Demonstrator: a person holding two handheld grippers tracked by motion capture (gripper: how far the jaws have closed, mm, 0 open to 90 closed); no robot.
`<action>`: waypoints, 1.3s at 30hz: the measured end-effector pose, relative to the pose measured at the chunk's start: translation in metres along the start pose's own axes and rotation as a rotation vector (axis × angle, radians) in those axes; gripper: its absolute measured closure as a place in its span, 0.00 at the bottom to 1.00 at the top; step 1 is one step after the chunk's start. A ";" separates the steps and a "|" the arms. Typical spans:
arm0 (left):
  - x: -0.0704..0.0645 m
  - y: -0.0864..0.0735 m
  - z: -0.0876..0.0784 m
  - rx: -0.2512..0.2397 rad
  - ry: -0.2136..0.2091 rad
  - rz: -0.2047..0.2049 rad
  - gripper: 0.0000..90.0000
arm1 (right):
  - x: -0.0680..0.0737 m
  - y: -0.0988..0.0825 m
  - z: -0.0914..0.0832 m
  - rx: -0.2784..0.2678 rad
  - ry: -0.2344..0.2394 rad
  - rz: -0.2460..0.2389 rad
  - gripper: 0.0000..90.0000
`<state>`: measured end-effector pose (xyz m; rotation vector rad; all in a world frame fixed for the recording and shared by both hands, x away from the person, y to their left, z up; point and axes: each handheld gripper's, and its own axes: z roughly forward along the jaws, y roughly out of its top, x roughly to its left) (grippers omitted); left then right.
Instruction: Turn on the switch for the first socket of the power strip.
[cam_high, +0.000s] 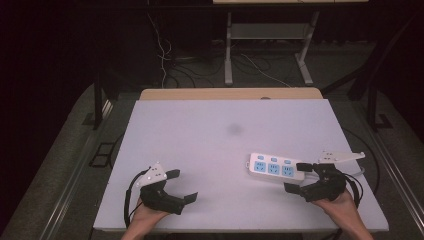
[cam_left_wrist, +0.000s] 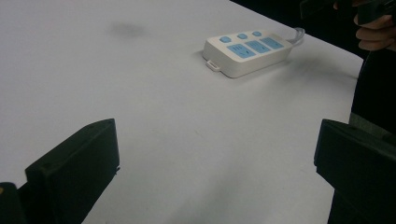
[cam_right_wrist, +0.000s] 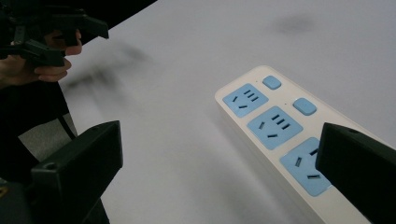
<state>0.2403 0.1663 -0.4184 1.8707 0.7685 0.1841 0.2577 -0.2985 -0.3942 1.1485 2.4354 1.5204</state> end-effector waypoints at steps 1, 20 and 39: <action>0.000 0.000 0.000 0.000 0.000 -0.001 0.00 | 0.000 0.001 0.000 0.004 0.000 -0.002 0.00; 0.001 0.000 0.000 0.000 0.000 -0.004 0.00 | -0.010 0.017 -0.003 0.079 -0.006 -0.017 0.00; 0.001 0.000 0.000 0.000 -0.001 -0.008 0.00 | -0.019 0.040 0.001 0.180 -0.026 -0.054 0.00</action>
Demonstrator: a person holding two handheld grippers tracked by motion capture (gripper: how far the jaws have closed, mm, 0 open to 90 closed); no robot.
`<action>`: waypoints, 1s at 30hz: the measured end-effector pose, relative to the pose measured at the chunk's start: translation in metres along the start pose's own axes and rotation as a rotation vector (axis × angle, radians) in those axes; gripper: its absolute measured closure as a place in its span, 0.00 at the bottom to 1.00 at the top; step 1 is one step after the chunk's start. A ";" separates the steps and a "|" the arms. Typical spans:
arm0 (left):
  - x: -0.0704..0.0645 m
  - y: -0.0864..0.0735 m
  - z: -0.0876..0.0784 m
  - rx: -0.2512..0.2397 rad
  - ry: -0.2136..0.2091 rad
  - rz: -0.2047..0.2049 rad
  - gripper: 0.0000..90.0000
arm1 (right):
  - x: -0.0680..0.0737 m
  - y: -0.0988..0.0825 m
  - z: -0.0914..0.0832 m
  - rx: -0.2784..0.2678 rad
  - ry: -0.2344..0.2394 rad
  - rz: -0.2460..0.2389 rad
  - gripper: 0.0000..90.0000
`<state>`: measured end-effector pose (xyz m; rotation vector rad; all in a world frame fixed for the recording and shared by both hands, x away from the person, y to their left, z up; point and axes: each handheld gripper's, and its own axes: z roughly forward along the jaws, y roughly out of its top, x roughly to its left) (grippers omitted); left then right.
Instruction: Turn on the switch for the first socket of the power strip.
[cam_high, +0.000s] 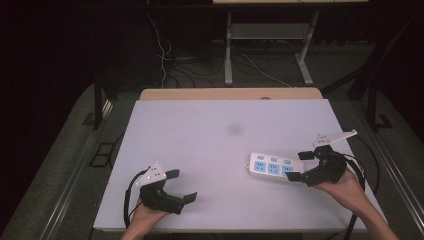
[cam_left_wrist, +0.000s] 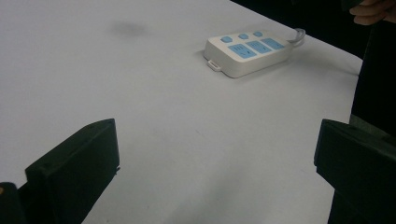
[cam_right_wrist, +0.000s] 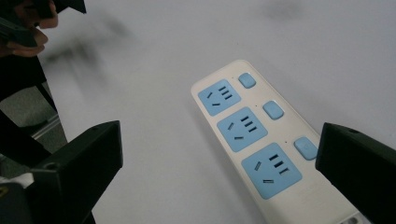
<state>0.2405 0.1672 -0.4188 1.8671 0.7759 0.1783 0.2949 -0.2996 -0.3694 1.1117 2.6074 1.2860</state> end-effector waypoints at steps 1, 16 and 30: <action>0.000 0.000 0.000 0.000 0.000 -0.001 0.00 | 0.000 0.000 0.000 0.000 0.000 0.000 0.00; 0.000 0.000 0.001 0.009 -0.002 0.005 0.00 | -0.011 0.021 0.010 0.096 -0.001 -0.012 0.00; 0.000 0.000 0.001 0.009 0.003 0.003 0.00 | -0.026 0.023 0.026 0.162 0.000 0.009 0.03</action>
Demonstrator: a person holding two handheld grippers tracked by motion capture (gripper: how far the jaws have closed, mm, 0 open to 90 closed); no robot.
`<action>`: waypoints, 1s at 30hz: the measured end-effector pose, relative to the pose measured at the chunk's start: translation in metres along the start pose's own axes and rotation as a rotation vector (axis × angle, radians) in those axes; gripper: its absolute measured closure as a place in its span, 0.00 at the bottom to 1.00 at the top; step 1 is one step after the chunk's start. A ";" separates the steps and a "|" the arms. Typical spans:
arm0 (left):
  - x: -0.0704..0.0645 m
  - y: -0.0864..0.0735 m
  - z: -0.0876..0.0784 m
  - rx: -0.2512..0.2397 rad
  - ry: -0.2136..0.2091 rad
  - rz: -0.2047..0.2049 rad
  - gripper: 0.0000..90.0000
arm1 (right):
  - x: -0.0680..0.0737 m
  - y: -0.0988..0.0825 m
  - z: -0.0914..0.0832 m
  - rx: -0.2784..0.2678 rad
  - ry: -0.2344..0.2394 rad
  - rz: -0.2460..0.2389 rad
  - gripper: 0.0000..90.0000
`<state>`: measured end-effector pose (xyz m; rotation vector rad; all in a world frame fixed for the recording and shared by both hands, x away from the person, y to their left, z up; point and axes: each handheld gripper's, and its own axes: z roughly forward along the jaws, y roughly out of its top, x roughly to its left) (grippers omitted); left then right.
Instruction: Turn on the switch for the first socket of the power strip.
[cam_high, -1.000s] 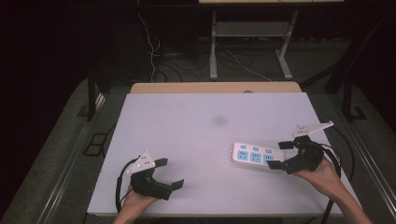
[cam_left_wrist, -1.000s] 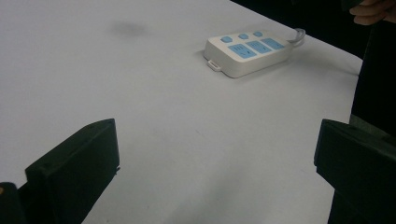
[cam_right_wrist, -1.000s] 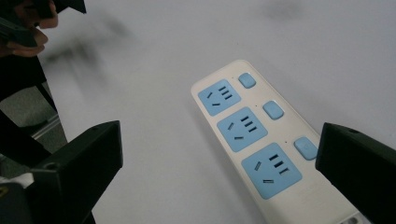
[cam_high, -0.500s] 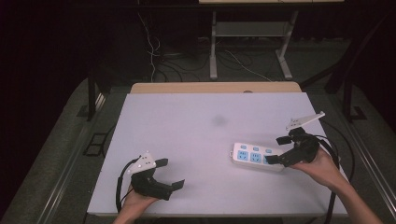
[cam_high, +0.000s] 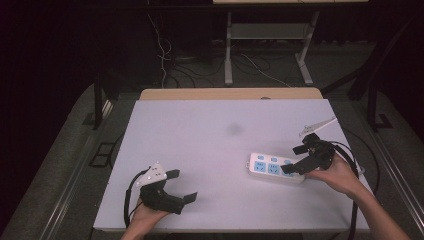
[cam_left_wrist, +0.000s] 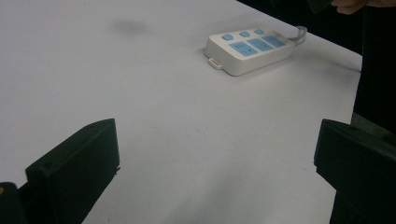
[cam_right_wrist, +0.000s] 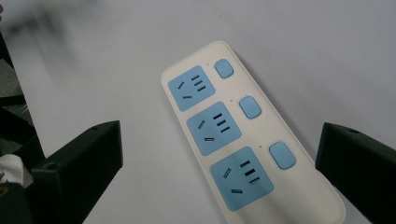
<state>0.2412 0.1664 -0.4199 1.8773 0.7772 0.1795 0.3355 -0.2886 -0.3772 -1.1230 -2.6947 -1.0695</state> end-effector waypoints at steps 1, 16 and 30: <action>0.000 0.000 0.000 0.001 0.001 0.000 0.00 | -0.001 0.000 0.000 0.005 0.007 -0.003 0.07; -0.001 0.000 0.002 0.008 0.001 0.017 0.00 | -0.019 -0.002 -0.005 -0.031 -0.034 0.006 0.54; -0.001 0.000 0.002 0.011 0.000 0.019 0.00 | -0.034 -0.005 -0.003 -0.027 0.022 0.027 0.88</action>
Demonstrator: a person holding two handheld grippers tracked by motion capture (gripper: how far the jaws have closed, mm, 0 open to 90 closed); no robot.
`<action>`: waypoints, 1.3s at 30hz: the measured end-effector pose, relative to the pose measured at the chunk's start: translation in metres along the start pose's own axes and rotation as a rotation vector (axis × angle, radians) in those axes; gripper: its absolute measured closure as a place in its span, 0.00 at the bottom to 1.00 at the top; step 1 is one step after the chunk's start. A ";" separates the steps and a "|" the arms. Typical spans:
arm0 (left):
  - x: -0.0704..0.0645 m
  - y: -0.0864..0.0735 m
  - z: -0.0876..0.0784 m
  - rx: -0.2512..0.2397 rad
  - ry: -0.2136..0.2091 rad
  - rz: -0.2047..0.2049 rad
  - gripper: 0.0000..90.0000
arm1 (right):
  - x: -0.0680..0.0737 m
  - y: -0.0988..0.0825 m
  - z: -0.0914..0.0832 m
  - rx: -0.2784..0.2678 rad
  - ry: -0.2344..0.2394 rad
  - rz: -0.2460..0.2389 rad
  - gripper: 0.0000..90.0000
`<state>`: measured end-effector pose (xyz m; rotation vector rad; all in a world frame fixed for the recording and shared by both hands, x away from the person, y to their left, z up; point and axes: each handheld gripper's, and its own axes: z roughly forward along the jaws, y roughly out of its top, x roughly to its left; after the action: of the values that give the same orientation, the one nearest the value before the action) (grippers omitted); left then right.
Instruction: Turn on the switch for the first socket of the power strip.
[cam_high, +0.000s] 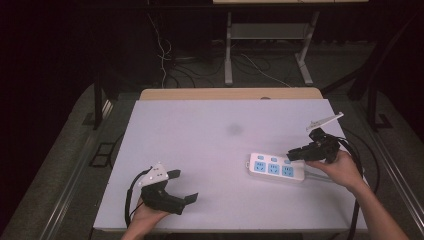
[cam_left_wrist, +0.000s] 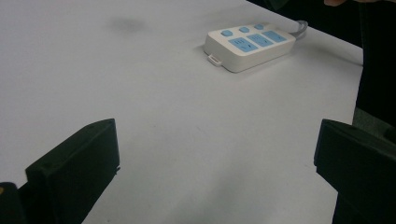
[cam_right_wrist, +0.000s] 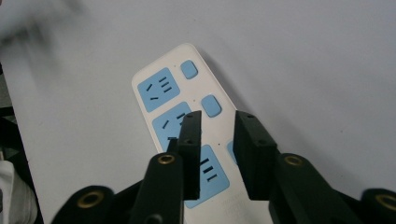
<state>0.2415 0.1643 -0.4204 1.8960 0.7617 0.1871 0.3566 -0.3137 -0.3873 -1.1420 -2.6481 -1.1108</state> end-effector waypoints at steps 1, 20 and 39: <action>0.000 0.000 0.000 0.000 0.000 0.000 0.00 | 0.000 0.000 0.000 -0.001 -0.003 -0.005 0.91; 0.000 0.000 0.001 0.002 -0.003 0.004 0.00 | -0.008 0.000 0.013 0.038 -0.012 -0.029 1.00; 0.001 0.000 0.001 0.003 -0.003 0.006 0.00 | -0.012 -0.006 0.028 0.044 -0.008 -0.022 1.00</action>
<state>0.2424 0.1640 -0.4203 1.9012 0.7552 0.1867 0.3676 -0.3054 -0.4153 -1.1139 -2.6833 -1.0487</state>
